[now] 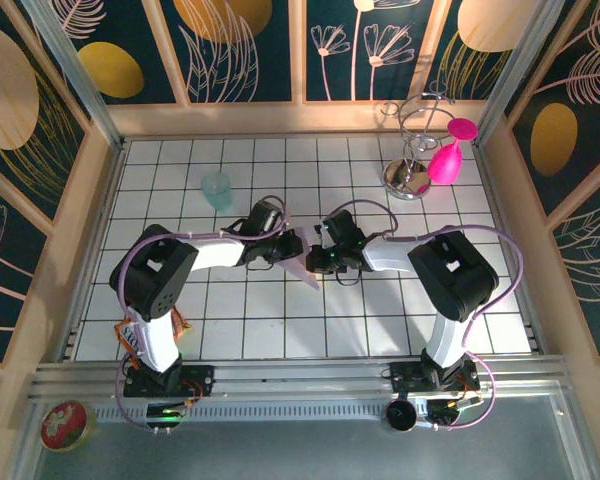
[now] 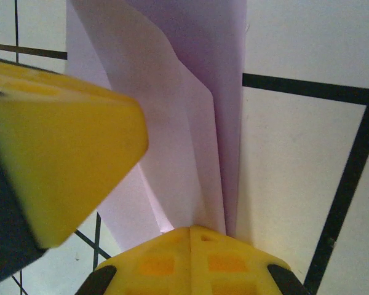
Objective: Fold a paper plane with a square sheet of paper (pick it up from the middle)
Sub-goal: Fourth fold the wing at the center of the table.
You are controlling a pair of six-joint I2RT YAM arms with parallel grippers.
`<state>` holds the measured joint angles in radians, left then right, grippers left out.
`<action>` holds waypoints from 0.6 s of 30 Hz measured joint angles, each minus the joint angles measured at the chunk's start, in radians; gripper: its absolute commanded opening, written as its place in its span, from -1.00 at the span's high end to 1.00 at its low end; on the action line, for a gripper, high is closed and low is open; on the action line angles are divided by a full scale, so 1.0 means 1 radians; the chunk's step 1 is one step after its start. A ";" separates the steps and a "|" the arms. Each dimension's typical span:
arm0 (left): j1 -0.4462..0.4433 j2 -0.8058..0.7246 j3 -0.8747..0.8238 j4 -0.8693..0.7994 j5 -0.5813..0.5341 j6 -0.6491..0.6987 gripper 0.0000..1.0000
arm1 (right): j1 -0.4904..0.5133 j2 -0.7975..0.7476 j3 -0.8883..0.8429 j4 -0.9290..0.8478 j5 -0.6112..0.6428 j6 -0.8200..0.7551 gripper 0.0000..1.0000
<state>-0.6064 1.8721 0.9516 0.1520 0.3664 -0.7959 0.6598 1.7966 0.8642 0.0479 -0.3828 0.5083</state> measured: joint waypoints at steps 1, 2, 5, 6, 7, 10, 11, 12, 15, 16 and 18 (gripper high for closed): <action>0.000 0.006 0.000 0.001 0.000 0.004 0.80 | 0.000 0.000 0.000 0.000 0.000 0.000 1.00; 0.000 0.014 0.000 0.001 0.000 0.008 0.80 | -0.002 0.001 0.000 0.000 0.000 0.000 1.00; 0.000 0.038 0.000 0.002 -0.008 0.019 0.81 | -0.003 0.003 0.000 -0.001 -0.003 -0.001 1.00; 0.003 0.040 0.006 0.000 -0.007 0.023 0.81 | -0.003 0.005 0.001 -0.002 -0.003 -0.001 1.00; 0.005 0.043 0.013 -0.006 -0.010 0.028 0.80 | -0.003 0.005 0.002 -0.002 -0.003 -0.001 1.00; 0.009 0.060 0.040 -0.019 -0.014 0.046 0.80 | -0.004 0.009 0.003 -0.002 -0.002 -0.005 1.00; 0.013 0.063 0.047 -0.024 -0.013 0.053 0.81 | -0.005 0.010 0.003 -0.002 -0.001 -0.006 1.00; 0.020 0.068 0.053 -0.029 -0.010 0.059 0.81 | -0.005 0.011 0.003 -0.002 0.000 -0.010 1.00; 0.046 0.088 0.082 -0.048 0.014 0.072 0.81 | -0.006 0.013 0.000 0.009 0.007 -0.017 1.00; 0.054 0.095 0.092 -0.054 0.021 0.076 0.81 | -0.006 0.013 -0.002 0.015 0.010 -0.021 1.00; 0.072 0.111 0.118 -0.070 0.031 0.090 0.81 | -0.008 0.013 -0.007 0.032 0.018 -0.026 1.00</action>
<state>-0.5346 1.9831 1.0698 0.0822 0.3977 -0.7055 0.6514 1.8095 0.8570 0.0799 -0.3649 0.4828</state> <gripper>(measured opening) 0.096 0.050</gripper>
